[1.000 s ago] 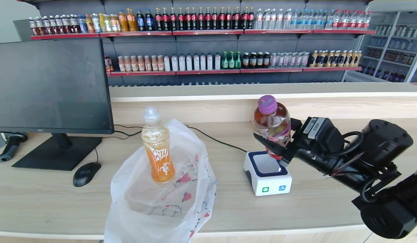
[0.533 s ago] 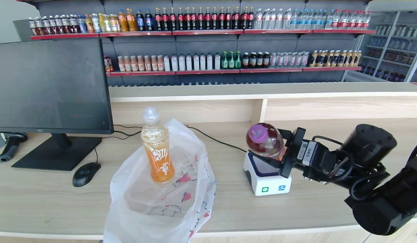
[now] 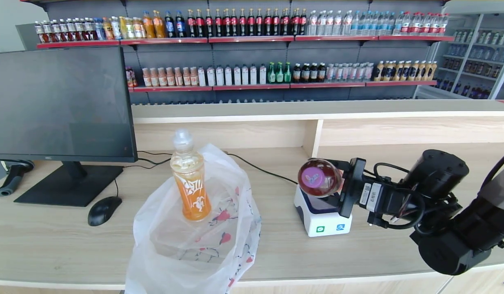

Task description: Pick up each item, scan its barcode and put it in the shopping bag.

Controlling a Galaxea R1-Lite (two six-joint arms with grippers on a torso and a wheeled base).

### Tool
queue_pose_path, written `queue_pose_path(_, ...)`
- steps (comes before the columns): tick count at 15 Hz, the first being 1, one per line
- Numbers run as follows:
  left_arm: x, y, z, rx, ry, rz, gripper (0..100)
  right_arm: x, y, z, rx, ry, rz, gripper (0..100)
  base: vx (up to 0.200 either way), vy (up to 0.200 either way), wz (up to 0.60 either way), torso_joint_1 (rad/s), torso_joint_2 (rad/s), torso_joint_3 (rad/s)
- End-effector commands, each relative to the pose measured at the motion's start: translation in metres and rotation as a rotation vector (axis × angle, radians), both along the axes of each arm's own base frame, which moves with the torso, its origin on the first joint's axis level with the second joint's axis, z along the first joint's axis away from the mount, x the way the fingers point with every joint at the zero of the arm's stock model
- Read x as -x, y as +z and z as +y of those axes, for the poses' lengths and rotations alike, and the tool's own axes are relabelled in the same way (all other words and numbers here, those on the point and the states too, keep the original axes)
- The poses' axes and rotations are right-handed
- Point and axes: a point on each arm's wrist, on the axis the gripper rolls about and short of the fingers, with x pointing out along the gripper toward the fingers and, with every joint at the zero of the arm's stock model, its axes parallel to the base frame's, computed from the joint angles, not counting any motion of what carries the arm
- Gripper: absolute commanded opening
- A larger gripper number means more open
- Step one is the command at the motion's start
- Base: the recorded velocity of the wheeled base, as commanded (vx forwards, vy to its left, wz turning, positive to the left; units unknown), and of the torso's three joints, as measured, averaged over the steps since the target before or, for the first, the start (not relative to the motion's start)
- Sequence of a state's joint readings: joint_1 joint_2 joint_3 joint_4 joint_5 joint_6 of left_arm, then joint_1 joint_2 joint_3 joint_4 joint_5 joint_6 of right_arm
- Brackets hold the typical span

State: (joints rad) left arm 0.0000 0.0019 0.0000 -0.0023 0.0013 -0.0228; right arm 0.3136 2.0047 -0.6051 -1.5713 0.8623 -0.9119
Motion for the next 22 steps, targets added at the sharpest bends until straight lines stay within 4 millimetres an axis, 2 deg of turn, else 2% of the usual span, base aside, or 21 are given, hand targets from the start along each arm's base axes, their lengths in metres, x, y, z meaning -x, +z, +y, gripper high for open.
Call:
queue_pose_path(1,0.0000,0.0001,0.0000,0.000,0.000,-0.001,100,-0.0023,-0.0067,0.0014,0.012,0.024,0.011,0,0.000,0.000,0.00,0.000,0.00,0.000)
queue_pose_path(22,0.0000,-0.0001,0.0000,0.003,0.000,0.000,100,-0.0046,-0.0118,-0.0002,0.023,0.035,0.016,0,0.000,0.000,0.00,0.000,0.00,0.000)
